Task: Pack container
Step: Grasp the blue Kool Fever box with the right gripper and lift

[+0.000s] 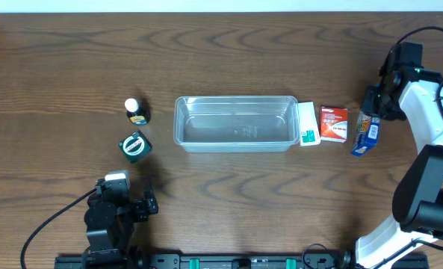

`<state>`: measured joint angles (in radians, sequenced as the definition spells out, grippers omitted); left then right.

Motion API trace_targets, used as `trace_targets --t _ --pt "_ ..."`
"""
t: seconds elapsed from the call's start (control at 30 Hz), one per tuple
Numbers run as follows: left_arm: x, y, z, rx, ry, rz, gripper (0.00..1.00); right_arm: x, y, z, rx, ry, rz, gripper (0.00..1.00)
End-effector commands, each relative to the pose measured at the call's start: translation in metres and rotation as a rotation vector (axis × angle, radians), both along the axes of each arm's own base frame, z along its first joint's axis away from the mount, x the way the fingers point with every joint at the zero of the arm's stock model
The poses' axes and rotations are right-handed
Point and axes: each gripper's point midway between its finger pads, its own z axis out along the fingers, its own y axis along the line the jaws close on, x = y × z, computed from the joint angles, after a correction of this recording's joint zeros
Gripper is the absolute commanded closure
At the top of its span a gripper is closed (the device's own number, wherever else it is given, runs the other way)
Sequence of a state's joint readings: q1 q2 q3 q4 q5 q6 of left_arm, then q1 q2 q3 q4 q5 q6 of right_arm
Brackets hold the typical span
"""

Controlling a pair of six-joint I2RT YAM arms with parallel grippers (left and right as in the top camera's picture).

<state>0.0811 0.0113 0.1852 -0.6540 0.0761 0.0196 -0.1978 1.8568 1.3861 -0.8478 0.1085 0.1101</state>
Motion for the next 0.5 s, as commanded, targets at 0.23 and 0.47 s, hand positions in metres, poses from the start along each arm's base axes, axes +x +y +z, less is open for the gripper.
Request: trace_targets --t 0.23,0.47 --pt "0.0 -0.001 0.001 -0.002 -0.005 -0.008 0.02 0.001 -0.001 0.034 0.002 -0.066 -0.017 0.97" --pt "0.0 -0.001 0.001 -0.002 -0.005 -0.008 0.02 0.008 0.028 0.14 0.005 -0.305 0.06 0.99"
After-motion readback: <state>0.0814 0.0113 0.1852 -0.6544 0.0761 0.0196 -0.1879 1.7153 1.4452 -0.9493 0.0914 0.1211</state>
